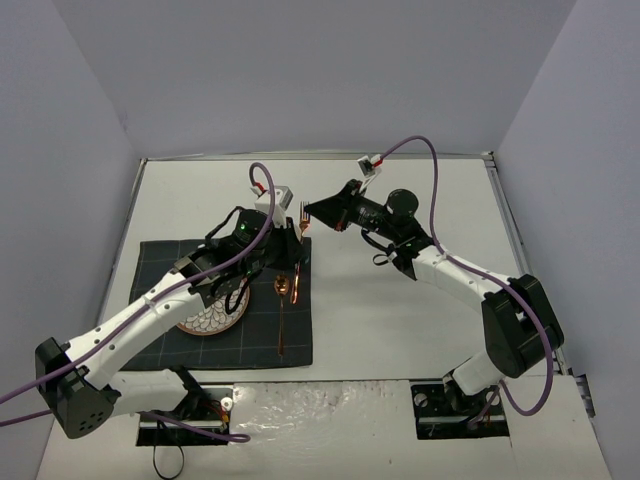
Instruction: Set the dinner table for one person
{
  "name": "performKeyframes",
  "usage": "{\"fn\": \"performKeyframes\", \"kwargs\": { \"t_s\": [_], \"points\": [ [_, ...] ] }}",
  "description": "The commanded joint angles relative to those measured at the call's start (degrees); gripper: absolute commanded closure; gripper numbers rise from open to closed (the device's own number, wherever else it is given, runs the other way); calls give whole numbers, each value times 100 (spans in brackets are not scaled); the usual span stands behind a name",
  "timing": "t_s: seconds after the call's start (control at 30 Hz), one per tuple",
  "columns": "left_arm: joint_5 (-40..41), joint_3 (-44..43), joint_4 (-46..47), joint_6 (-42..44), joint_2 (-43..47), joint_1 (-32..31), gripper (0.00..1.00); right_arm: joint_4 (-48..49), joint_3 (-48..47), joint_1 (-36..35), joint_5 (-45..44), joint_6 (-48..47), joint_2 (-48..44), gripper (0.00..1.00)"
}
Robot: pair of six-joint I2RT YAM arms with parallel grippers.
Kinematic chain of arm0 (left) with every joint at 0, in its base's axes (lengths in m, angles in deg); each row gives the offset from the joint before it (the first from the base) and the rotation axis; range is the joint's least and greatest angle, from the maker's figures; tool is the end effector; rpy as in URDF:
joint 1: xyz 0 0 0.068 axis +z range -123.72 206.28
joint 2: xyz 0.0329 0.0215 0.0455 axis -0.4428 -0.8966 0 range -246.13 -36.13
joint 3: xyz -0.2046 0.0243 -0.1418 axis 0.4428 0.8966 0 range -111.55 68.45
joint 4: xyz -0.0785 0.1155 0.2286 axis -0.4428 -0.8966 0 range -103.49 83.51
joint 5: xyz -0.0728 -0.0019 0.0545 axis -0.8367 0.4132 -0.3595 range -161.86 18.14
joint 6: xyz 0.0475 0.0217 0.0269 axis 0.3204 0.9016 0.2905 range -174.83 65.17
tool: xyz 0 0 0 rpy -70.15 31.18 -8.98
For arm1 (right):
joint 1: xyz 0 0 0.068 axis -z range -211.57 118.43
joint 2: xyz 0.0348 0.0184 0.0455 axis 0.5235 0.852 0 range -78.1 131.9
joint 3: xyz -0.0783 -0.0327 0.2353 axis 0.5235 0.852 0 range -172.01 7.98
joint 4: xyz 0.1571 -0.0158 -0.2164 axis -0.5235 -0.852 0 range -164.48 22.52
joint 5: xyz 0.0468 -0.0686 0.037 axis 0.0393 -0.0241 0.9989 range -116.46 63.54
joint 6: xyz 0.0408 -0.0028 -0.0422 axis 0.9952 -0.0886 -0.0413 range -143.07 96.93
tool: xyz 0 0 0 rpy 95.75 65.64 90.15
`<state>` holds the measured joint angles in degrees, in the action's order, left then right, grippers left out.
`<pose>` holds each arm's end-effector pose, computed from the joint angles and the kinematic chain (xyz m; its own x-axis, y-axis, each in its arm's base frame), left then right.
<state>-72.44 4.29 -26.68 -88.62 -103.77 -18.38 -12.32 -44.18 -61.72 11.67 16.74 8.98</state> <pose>0.2061 -0.2045 0.3338 -0.6320 -0.1574 -0.7588 0.4308 0.7426 -0.5128 0.2891 0.1982 0.2959 -0.3440 0.3827 -0.8575 -0.8798 0.1878 0.4367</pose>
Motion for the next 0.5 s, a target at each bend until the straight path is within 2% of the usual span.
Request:
{"fn": "performKeyframes", "kwargs": {
  "t_s": [0.0, 0.17, 0.23, 0.27, 0.33, 0.37, 0.4, 0.47],
  "points": [
    [-3, -115, 289, -13, 92, -42, 99, 594, -259, -52, 27, -69, -87, 100],
    [208, -88, 121, 135, 163, -51, 100, 295, -259, -78, -7, -273, -157, 98],
    [314, -59, 43, 193, 220, -44, 100, 74, -281, -86, -57, -514, -214, 85],
    [339, -53, 25, 220, 233, -47, 100, -34, -290, -92, -83, -570, -241, 82],
    [472, -8, -98, 285, 300, -51, 100, -320, -330, -96, -184, -790, -315, 58],
    [514, 6, -140, 340, 325, -48, 100, -484, -352, -96, -236, -901, -354, 52],
    [562, 17, -216, 436, 349, -42, 100, -774, -392, -96, -299, -1024, -423, 40],
    [697, 21, -379, 525, 411, -42, 100, -1145, -453, -100, -416, -1269, -536, 30]
  ]
}}
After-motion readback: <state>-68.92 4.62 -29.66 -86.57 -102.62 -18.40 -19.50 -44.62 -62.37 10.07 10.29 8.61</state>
